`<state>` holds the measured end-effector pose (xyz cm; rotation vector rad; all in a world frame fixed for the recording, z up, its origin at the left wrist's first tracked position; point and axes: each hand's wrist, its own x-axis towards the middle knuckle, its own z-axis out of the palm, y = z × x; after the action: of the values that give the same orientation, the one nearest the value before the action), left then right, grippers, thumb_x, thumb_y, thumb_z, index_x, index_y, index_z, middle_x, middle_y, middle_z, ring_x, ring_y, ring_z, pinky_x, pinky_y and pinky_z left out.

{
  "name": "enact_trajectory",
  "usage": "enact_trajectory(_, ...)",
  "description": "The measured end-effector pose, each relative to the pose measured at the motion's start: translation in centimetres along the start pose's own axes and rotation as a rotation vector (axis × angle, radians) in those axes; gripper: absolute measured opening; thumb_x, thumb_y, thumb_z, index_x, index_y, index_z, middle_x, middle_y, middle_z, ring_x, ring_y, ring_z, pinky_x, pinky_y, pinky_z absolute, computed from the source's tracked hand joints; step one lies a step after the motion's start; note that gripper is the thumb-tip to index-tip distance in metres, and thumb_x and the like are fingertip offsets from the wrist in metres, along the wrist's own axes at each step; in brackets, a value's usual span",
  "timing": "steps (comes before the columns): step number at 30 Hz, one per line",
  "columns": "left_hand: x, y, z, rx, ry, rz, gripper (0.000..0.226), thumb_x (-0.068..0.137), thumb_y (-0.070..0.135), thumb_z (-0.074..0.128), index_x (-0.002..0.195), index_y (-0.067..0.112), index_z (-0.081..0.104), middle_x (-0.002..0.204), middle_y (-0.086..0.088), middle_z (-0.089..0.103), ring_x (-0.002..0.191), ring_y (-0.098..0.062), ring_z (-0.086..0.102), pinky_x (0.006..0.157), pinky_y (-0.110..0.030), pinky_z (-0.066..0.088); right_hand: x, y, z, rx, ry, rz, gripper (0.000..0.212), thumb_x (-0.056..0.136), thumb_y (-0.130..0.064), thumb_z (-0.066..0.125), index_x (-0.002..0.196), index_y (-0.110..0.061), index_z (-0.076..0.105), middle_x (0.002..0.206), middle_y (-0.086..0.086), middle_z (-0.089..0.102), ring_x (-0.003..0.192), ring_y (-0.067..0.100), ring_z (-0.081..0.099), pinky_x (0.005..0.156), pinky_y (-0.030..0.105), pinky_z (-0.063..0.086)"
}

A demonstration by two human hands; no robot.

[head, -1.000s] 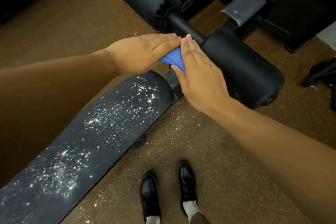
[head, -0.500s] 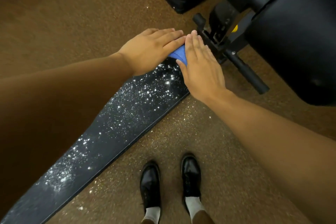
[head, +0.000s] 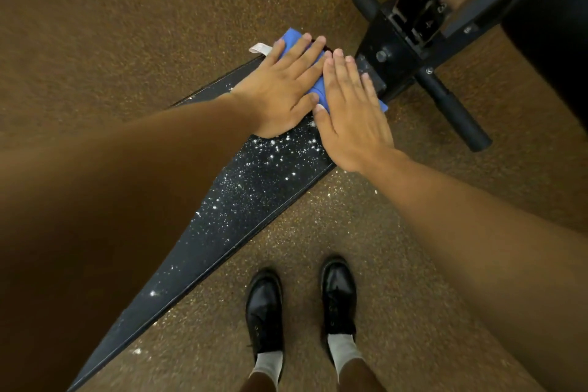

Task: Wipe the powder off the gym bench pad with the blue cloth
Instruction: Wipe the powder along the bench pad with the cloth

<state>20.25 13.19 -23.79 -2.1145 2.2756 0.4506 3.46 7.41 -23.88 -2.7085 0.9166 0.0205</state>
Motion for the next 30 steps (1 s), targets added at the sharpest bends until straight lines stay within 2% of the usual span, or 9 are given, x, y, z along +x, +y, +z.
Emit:
enact_trajectory(4, -0.1, 0.5, 0.2, 0.035, 0.018, -0.029, 0.067, 0.097, 0.042, 0.011, 0.156, 0.01, 0.003, 0.164, -0.011, -0.004, 0.151, -0.026, -0.008, 0.12, -0.045, -0.007, 0.0, 0.0, 0.2, -0.049, -0.03, 0.007, 0.071, 0.098, -0.042, 0.019, 0.153, -0.003, -0.001, 0.163, 0.013, -0.002, 0.15, 0.022, -0.005, 0.122, 0.042, 0.0)
enact_trajectory(10, 0.3, 1.1, -0.9, 0.044, -0.063, -0.109, 0.062, 0.104, 0.036, 0.019, 0.156, 0.014, -0.005, 0.164, -0.008, -0.013, 0.15, -0.023, -0.015, 0.12, -0.046, -0.009, 0.2, 0.0, -1.0, -0.047, -0.142, 0.011, 0.072, 0.101, -0.044, 0.022, 0.152, -0.007, -0.013, 0.163, 0.009, -0.014, 0.149, 0.018, -0.015, 0.121, 0.04, -0.007)
enact_trajectory(13, -0.3, 2.0, -0.9, -0.078, 0.03, -0.193, 0.064, 0.101, 0.036, 0.027, 0.157, 0.015, 0.002, 0.165, -0.009, -0.007, 0.15, -0.024, -0.012, 0.12, -0.048, -0.008, 0.5, 0.4, -2.3, 0.038, -0.235, -0.01, 0.072, 0.101, -0.043, 0.025, 0.152, -0.013, -0.016, 0.162, 0.007, -0.016, 0.149, 0.018, -0.015, 0.121, 0.04, -0.007)
enact_trajectory(16, -2.0, 3.0, 0.1, -0.184, 0.247, -0.424, 0.071, 0.098, 0.042, 0.03, 0.157, 0.011, 0.006, 0.165, -0.009, 0.0, 0.151, -0.025, -0.007, 0.121, -0.048, -0.004, 0.7, 1.2, -3.5, 0.051, -0.152, -0.12, 0.074, 0.098, -0.041, 0.032, 0.155, -0.017, -0.008, 0.164, 0.008, -0.009, 0.15, 0.021, -0.008, 0.122, 0.042, -0.002)
enact_trajectory(19, -3.8, 4.2, 1.1, -0.234, 0.362, -0.72, 0.071, 0.099, 0.044, 0.03, 0.157, 0.01, 0.006, 0.165, -0.009, -0.001, 0.151, -0.027, -0.008, 0.12, -0.048, -0.005, 1.6, 1.6, -4.5, 0.062, -0.093, -0.213, 0.073, 0.095, -0.04, 0.033, 0.156, -0.017, 0.002, 0.164, 0.005, -0.004, 0.151, 0.022, -0.003, 0.121, 0.043, 0.001)
enact_trajectory(22, -5.4, 5.7, 1.6, -0.256, 0.373, -0.902, 0.07, 0.1, 0.046, 0.028, 0.157, 0.011, 0.004, 0.165, -0.008, -0.005, 0.151, -0.025, -0.011, 0.12, -0.049, -0.006, 3.0, 1.5, -4.7, 0.008, -0.149, -0.329, 0.071, 0.094, -0.041, 0.029, 0.156, -0.017, 0.006, 0.165, 0.004, -0.002, 0.151, 0.021, -0.004, 0.121, 0.044, 0.002)
enact_trajectory(26, -7.1, 8.0, 2.8, -0.233, 0.388, -1.059, 0.069, 0.101, 0.046, 0.025, 0.156, 0.011, 0.003, 0.165, -0.008, -0.004, 0.151, -0.026, -0.01, 0.12, -0.051, -0.006, 3.9, 2.1, -3.7, -0.083, -0.189, -0.452, 0.071, 0.094, -0.043, 0.028, 0.157, -0.019, 0.007, 0.165, 0.003, -0.002, 0.151, 0.023, -0.005, 0.121, 0.046, 0.001)
enact_trajectory(30, -8.4, 9.3, 4.2, -0.24, 0.382, -1.186, 0.068, 0.101, 0.046, 0.024, 0.156, 0.012, 0.005, 0.165, -0.008, -0.003, 0.151, -0.027, -0.009, 0.12, -0.052, -0.006, 3.4, 3.1, -2.0, -0.108, -0.222, -0.488, 0.07, 0.094, -0.049, 0.026, 0.156, -0.022, 0.007, 0.164, 0.003, -0.002, 0.15, 0.024, -0.007, 0.121, 0.048, 0.001)
